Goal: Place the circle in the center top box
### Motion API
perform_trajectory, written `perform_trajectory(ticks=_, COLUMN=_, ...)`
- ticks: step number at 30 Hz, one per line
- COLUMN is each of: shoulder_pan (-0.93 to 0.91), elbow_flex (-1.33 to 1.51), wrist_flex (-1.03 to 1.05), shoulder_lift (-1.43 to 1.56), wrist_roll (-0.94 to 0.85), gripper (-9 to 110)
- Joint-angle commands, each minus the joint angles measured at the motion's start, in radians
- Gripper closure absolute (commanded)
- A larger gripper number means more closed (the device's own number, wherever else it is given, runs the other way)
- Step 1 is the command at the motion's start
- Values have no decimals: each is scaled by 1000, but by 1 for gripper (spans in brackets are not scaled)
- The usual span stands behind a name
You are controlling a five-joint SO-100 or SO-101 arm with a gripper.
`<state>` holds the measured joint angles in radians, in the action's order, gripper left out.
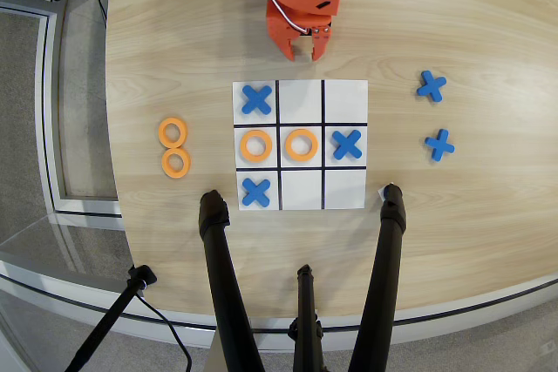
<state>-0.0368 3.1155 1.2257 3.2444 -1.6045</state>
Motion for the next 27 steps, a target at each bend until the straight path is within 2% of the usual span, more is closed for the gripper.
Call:
perform_trajectory(ticks=1, shoulder_pan=-3, elbow_flex=-37, wrist_flex=-8, shoulder_lift=-8, wrist_roll=5, gripper=89)
perform_trajectory(ticks=10, shoulder_pan=-20, elbow_flex=-143, wrist_flex=52, shoulder_lift=-67, wrist_roll=6, gripper=89)
perform_trajectory(ticks=18, shoulder_pan=-57, elbow_flex=-417, wrist_flex=75, shoulder_lift=-272, wrist_roll=32, gripper=86)
perform_trajectory(ticks=22, shoulder_pan=-104, elbow_flex=-566, wrist_flex=20, shoulder_lift=-456, wrist_roll=55, gripper=77)
perform_trajectory(ticks=27, shoulder_pan=-207, elbow_flex=-663, wrist_flex=-129, shoulder_lift=-695, wrist_roll=52, gripper=77)
